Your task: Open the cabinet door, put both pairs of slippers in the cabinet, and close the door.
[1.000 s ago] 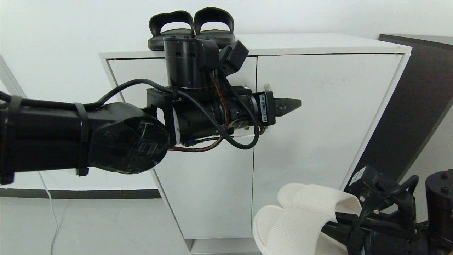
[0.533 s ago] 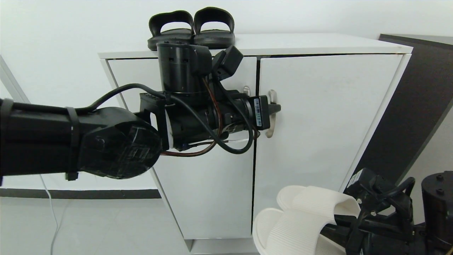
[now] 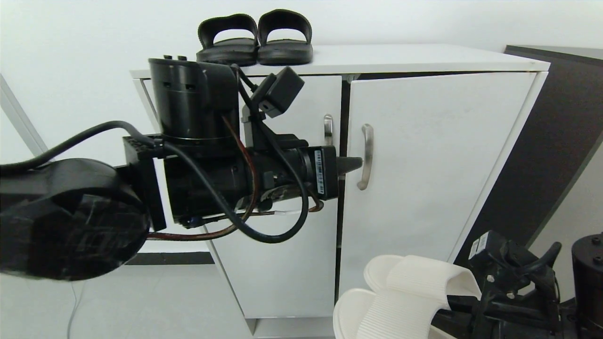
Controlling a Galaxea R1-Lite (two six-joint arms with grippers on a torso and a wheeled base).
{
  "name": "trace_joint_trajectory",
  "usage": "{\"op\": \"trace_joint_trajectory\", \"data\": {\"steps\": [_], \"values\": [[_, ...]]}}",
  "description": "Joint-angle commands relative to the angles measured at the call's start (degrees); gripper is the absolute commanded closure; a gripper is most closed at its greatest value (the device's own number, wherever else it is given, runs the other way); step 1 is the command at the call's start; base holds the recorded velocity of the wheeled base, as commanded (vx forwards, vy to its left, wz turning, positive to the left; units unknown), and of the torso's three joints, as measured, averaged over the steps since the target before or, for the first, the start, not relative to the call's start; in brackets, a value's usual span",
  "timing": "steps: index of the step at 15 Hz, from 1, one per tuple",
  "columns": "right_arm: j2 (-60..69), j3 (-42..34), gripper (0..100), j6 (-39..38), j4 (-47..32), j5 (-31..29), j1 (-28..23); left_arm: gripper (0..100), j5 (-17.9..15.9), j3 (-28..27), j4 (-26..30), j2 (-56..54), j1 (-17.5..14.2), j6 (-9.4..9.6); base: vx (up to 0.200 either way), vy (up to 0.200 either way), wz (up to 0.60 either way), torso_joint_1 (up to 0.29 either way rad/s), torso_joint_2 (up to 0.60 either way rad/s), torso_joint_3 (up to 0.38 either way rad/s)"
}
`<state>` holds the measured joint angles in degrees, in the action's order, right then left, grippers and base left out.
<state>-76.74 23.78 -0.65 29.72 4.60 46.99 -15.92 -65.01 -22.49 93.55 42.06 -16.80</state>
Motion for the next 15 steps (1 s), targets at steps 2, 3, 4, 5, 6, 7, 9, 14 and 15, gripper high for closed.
{"op": "trace_joint_trajectory", "data": {"steps": [2, 3, 4, 5, 6, 7, 9, 14, 15], "values": [[0.71, -0.4, 100, 0.03, -0.01, 0.15, 0.03, 100, 0.1, 3.49, 0.08, -6.1, 0.75, 0.01, 0.0, 0.0, 0.0, 0.0, 0.0, 0.0], [0.71, -0.4, 100, 0.12, -0.01, 0.15, 0.03, 100, 0.1, 3.58, 0.17, -6.63, 0.39, 0.01, 0.0, 0.0, 0.0, 0.0, 0.0, 0.0], [0.71, -0.49, 100, 0.12, 0.07, 0.15, 0.03, 100, 0.1, 3.66, 0.34, -6.63, -0.31, 0.01, 0.0, 0.0, 0.0, 0.0, 0.0, 0.0], [0.71, -0.49, 100, 0.12, 0.07, 0.15, 0.03, 100, 0.1, 3.66, 0.26, -6.54, -0.84, 0.01, 0.0, 0.0, 0.0, 0.0, 0.0, 0.0], [0.71, -0.49, 100, 0.12, 0.07, 0.06, 0.03, 100, -0.08, 3.49, 0.26, -5.84, -1.8, 0.01, 0.0, 0.0, 0.0, 0.0, 0.0, 0.0], [0.71, -0.49, 100, 0.12, 0.07, 0.06, 0.03, 100, -0.08, 3.14, 0.08, -5.04, -2.42, -0.08, 0.0, 0.0, 0.0, 0.0, 0.0, 0.0], [0.63, -0.49, 100, 0.12, 0.07, 0.06, 0.03, 100, 0.19, 1.12, -0.01, -2.41, -4.18, -0.16, 0.0, 0.0, 0.0, 0.0, 0.0, 0.0], [0.27, -0.58, 100, 0.12, -0.01, -0.03, 0.03, 100, 0.19, -3.81, 0.08, 2.6, -5.41, -0.96, 0.0, 0.0, 0.0, 0.0, 0.0, 0.0], [0.27, -0.67, 100, 0.12, -0.01, -0.03, 0.03, 100, 0.1, -5.21, 0.08, 3.92, -5.41, -0.96, 0.0, 0.0, 0.0, 0.0, 0.0, 0.0]]}}
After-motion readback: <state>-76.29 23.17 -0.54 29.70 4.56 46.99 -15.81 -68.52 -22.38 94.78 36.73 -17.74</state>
